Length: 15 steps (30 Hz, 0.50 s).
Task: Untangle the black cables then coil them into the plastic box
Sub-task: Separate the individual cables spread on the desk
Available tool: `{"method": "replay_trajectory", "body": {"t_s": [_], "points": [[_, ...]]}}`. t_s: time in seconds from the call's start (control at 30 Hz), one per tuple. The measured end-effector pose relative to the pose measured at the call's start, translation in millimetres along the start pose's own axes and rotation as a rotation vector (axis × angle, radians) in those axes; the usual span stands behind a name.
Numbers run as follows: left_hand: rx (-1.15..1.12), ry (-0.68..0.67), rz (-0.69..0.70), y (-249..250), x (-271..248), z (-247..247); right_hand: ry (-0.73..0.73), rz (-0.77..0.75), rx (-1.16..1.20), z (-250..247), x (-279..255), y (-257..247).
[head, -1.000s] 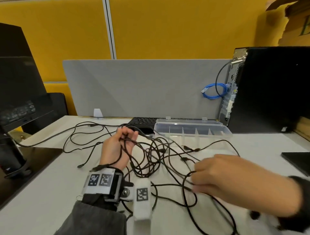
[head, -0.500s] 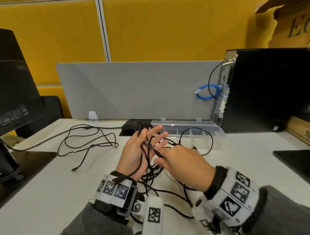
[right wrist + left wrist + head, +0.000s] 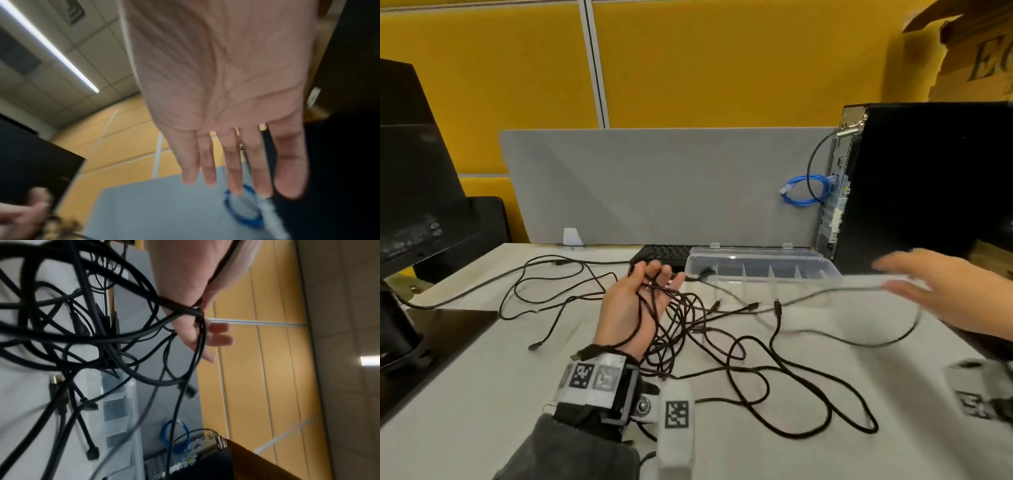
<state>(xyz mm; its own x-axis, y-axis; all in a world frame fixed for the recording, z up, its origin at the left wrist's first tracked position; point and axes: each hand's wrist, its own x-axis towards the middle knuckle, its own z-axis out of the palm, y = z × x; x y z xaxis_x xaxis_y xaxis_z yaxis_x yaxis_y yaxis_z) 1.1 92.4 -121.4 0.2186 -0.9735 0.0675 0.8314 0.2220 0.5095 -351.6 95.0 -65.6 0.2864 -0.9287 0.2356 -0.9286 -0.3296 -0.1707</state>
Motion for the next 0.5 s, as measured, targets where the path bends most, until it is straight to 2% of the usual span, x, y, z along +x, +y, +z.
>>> {"method": "replay_trajectory", "body": {"t_s": [0.07, 0.17, 0.23, 0.3, 0.37, 0.43, 0.5], "points": [[0.079, -0.081, -0.019, -6.5, -4.9, 5.7, 0.028, -0.115, 0.019, 9.5, 12.4, -59.5], [0.180, -0.189, -0.071, -16.9, -13.6, 12.6, -0.045, -0.285, 0.102, 30.8, 17.1, -141.3], [0.226, -0.240, -0.117, -21.7, -18.6, 14.7, -0.069, -0.312, -0.003, 50.5, 20.3, -171.9], [0.256, -0.250, -0.136, -22.1, -20.5, 14.7, -0.098, -0.299, -0.168, 60.6, 25.8, -181.5], [0.255, -0.213, -0.111, -19.0, -19.6, 15.1, -0.176, -0.272, -0.225, 57.6, 27.9, -178.9], [0.175, -0.118, -0.078, -14.5, -15.3, 13.6, -0.259, -0.281, -0.266, 49.1, 24.4, -169.2], [0.053, 0.013, -0.036, -6.8, -8.7, 7.5, -0.328, -0.232, -0.168, 35.3, 15.7, -152.2]]}}
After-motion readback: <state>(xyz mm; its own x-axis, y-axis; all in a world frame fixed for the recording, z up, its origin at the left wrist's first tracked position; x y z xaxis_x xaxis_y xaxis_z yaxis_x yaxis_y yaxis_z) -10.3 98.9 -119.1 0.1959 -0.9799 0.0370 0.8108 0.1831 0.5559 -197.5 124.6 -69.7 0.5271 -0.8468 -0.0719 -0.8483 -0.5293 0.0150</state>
